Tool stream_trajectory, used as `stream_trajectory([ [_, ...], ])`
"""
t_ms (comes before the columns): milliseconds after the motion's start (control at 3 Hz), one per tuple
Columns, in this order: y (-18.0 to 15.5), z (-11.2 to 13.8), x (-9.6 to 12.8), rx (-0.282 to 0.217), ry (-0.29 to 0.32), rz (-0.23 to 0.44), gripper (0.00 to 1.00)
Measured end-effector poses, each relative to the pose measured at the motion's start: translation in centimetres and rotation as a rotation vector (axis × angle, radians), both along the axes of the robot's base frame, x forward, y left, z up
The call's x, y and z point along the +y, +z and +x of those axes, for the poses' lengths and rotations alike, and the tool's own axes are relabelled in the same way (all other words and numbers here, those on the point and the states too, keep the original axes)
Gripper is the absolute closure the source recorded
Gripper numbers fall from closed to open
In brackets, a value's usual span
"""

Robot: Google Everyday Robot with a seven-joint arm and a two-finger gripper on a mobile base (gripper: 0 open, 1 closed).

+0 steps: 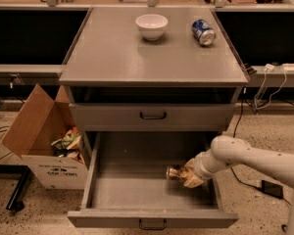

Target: Pick orange can from middle drawer and place on counter

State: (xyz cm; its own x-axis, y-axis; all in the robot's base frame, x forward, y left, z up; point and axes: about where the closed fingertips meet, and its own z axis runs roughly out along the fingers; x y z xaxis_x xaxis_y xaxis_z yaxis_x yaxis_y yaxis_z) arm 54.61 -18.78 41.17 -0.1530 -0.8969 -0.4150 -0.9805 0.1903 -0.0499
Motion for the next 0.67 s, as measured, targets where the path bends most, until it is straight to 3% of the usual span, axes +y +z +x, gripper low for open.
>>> stream_trajectory([
  [333,4.23,-1.09,-0.43,-0.079,0.016,0.03,1.0],
  [667,4.24,-1.1,-0.43,-0.079,0.016,0.03,1.0],
])
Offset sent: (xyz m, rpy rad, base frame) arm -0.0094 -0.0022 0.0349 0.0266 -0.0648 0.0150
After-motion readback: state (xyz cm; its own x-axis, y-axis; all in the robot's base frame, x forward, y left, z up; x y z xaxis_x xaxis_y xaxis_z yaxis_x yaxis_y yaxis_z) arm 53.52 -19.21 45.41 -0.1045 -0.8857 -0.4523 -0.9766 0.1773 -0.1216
